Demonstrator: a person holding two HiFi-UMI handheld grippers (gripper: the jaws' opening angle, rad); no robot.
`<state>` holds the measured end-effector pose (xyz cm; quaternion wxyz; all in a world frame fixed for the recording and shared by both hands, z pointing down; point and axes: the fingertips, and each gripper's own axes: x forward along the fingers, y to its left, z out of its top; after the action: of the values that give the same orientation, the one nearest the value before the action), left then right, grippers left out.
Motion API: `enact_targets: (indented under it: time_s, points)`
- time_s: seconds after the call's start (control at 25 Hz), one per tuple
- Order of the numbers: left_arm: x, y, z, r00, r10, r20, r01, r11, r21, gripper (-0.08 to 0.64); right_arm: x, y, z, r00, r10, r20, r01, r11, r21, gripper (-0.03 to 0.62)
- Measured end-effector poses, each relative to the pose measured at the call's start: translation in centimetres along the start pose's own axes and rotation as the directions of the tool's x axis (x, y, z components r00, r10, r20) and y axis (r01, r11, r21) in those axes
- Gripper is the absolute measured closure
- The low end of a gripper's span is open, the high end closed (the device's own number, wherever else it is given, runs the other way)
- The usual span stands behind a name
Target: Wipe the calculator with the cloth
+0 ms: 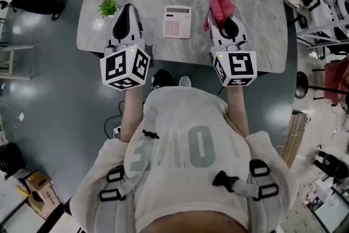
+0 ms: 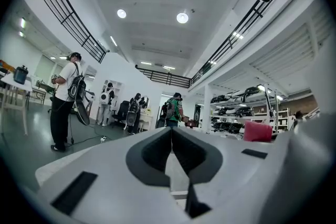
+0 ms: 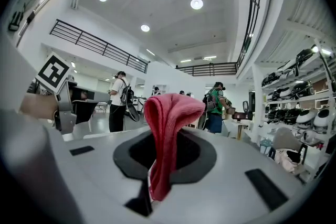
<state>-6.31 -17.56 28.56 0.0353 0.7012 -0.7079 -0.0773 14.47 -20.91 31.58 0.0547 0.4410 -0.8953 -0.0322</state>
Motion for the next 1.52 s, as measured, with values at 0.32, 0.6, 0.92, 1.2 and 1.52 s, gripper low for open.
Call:
enact_targets:
  time_s: [0.32, 0.6, 0.92, 1.2, 1.52]
  points:
    - [0.2, -1.7, 0.0, 1.0, 0.003, 0.019, -0.003, 1.0, -0.024, 0.538, -1.0, -1.6, -0.9, 1.0, -0.009, -0.005, 0.009, 1.0, 0.025, 0.537]
    - [1.5, -1.7, 0.1, 0.999, -0.022, 0.035, 0.024, 0.999, -0.042, 0.538, -1.0, -1.7, -0.6, 1.0, -0.027, -0.003, 0.027, 1.0, 0.007, 0.537]
    - [1.7, -1.0, 0.6, 0.998, -0.06, 0.037, 0.06, 0.998, 0.009, 0.54, 0.1, -0.9, -0.5, 1.0, -0.027, -0.001, 0.027, 0.999, 0.034, 0.537]
    - [1.7, 0.1, 0.2, 0.999, -0.043, 0.01, 0.043, 0.999, -0.032, 0.538, 0.2, -0.4, -1.2, 1.0, -0.018, -0.019, 0.019, 0.998, 0.059, 0.537]
    - [1.2, -1.0, -0.5, 0.997, -0.075, -0.013, 0.075, 0.997, -0.021, 0.518, 0.2, 0.2, -2.3, 0.999, 0.022, -0.035, -0.019, 0.997, 0.072, 0.537]
